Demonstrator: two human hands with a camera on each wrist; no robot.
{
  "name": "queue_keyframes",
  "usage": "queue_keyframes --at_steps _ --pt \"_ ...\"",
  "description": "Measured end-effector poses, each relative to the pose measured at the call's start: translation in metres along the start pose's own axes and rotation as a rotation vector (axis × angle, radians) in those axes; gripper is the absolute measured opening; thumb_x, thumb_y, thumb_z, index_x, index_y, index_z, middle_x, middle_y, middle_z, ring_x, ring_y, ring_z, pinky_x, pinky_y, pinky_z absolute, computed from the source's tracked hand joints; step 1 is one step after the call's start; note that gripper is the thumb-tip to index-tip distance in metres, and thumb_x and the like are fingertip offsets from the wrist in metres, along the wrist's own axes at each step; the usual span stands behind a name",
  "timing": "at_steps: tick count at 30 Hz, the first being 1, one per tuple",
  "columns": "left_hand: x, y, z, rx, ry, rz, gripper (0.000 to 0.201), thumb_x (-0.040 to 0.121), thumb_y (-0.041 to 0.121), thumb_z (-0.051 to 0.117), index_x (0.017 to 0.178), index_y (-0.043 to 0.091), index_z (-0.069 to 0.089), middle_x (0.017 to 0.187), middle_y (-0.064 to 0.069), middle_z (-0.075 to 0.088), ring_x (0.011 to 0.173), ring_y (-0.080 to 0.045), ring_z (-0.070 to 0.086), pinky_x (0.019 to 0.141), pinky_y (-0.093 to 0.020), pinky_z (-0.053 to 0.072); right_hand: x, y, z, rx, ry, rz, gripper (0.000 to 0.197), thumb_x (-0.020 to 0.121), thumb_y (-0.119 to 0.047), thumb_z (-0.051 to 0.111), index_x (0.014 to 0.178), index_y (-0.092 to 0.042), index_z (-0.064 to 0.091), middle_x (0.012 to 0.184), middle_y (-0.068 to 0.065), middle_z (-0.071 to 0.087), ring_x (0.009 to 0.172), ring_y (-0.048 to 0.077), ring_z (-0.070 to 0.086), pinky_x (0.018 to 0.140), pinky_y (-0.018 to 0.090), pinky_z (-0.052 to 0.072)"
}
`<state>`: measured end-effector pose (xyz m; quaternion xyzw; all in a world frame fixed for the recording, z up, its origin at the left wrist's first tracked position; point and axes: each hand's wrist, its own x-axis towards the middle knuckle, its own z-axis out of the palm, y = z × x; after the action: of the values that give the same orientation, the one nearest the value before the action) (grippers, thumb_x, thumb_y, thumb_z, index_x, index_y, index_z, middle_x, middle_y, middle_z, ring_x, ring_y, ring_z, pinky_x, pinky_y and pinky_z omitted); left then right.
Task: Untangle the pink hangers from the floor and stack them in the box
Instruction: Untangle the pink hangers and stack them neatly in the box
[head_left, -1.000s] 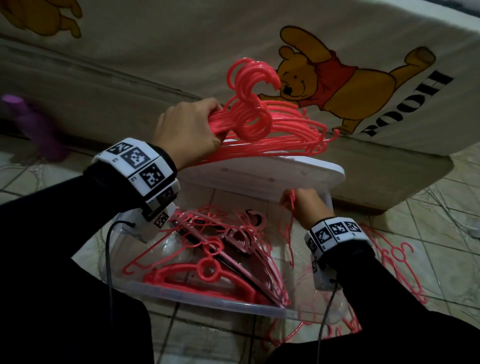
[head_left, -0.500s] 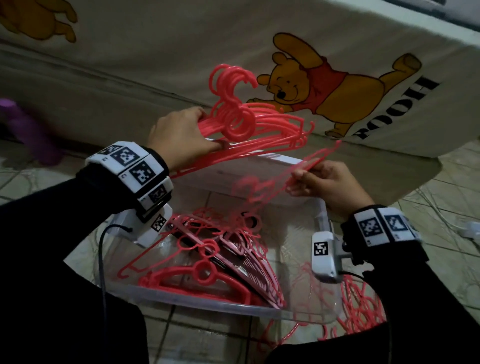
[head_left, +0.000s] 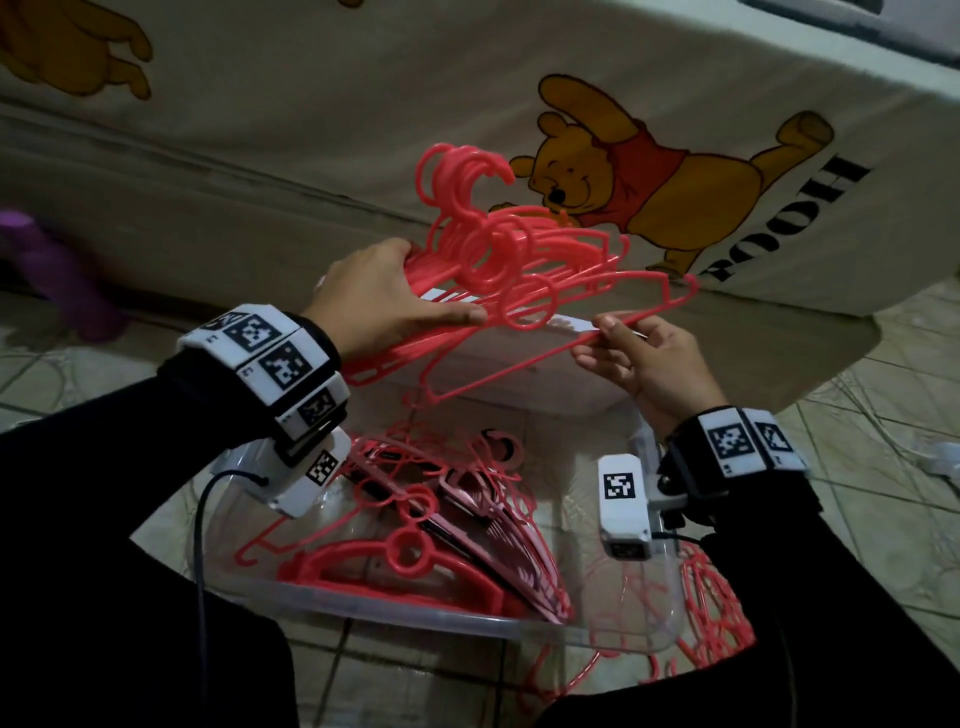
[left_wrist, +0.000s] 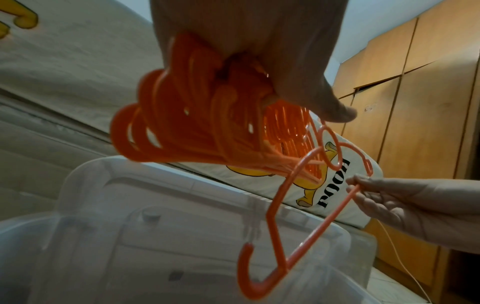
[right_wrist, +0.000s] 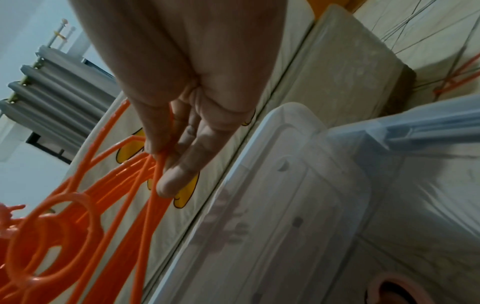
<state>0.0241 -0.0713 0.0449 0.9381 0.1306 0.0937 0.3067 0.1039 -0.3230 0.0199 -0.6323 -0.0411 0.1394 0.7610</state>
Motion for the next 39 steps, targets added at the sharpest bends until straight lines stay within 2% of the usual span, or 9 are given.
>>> queue_keyframes --at_steps 7,10,12,15,20,23,28,34,39 --pt "-0.004 0.002 0.008 0.048 -0.032 0.083 0.070 0.061 0.074 0.067 0.108 0.024 0.058 0.091 0.010 0.062 0.084 -0.014 0.058 0.076 -0.028 0.041 -0.002 0.015 0.018 -0.077 0.001 0.084 0.018 0.091 -0.010 0.060 0.079 0.004 0.056 0.059 0.012 0.065 0.056 0.022 0.067 0.055 0.026 0.056" --pt "-0.005 0.002 0.012 0.070 -0.040 0.113 0.068 0.065 0.071 0.067 0.111 0.021 0.058 0.095 0.006 0.065 0.081 -0.013 0.056 0.073 -0.025 0.038 -0.005 0.013 0.017 -0.620 0.055 0.033 0.041 0.084 -0.037 0.068 0.064 -0.002 0.059 0.051 0.008 0.059 0.041 0.020 0.056 0.047 0.029 0.050" --pt "-0.006 0.002 0.015 0.086 -0.025 0.115 0.071 0.065 0.071 0.066 0.114 0.020 0.057 0.101 0.001 0.068 0.088 -0.017 0.061 0.075 -0.026 0.037 -0.012 0.008 0.023 -0.999 0.081 -0.212 0.044 0.081 -0.048 0.068 0.059 -0.010 0.061 0.047 -0.003 0.059 0.038 0.012 0.056 0.046 0.024 0.047" --pt "-0.009 0.005 0.019 0.120 0.018 0.101 0.075 0.064 0.072 0.067 0.117 0.020 0.056 0.105 -0.001 0.069 0.098 -0.020 0.063 0.075 -0.025 0.031 -0.025 0.006 0.048 -0.845 -0.072 -0.391 0.019 0.081 -0.031 0.073 0.072 -0.016 0.065 0.055 -0.009 0.059 0.045 0.005 0.054 0.044 0.017 0.041" --pt "-0.017 0.013 0.023 0.063 0.023 0.114 0.065 0.069 0.058 0.072 0.115 0.017 0.055 0.103 -0.004 0.069 0.098 -0.023 0.063 0.079 -0.031 0.045 -0.035 0.021 0.076 -0.611 -0.069 -0.269 0.011 0.081 -0.020 0.072 0.082 -0.009 0.068 0.067 0.004 0.061 0.058 0.017 0.059 0.054 0.034 0.051" --pt "-0.021 0.018 0.021 0.079 0.031 0.153 0.064 0.069 0.061 0.070 0.112 0.017 0.053 0.097 -0.002 0.070 0.094 -0.024 0.065 0.083 -0.038 0.047 -0.035 0.025 0.077 -0.379 -0.011 -0.120 0.015 0.083 -0.021 0.070 0.076 -0.009 0.065 0.067 0.008 0.059 0.047 0.006 0.052 0.040 0.022 0.044" --pt "-0.020 0.021 0.024 0.104 0.026 0.173 0.074 0.061 0.073 0.065 0.108 0.018 0.052 0.097 0.000 0.069 0.092 -0.022 0.065 0.076 -0.033 0.044 -0.034 0.023 0.073 -0.185 -0.001 -0.065 0.020 0.085 -0.015 0.068 0.068 -0.010 0.057 0.062 0.010 0.053 0.047 0.009 0.048 0.046 0.019 0.042" --pt "-0.003 0.005 0.004 0.128 0.111 0.103 0.085 0.054 0.086 0.056 0.110 0.023 0.056 0.103 -0.004 0.070 0.095 -0.027 0.065 0.078 -0.035 0.048 -0.025 0.009 0.045 -0.388 0.045 -0.135 0.020 0.088 -0.008 0.059 0.071 -0.011 0.049 0.059 0.006 0.051 0.044 0.005 0.051 0.046 0.020 0.046" --pt "0.012 -0.008 -0.015 0.047 0.226 0.053 0.069 0.062 0.074 0.067 0.110 0.026 0.059 0.103 -0.003 0.070 0.097 -0.026 0.064 0.081 -0.033 0.045 -0.025 -0.002 0.021 -0.739 -0.186 -0.092 0.013 0.088 -0.005 0.058 0.077 0.003 0.057 0.062 0.011 0.060 0.050 0.012 0.058 0.053 0.028 0.053"
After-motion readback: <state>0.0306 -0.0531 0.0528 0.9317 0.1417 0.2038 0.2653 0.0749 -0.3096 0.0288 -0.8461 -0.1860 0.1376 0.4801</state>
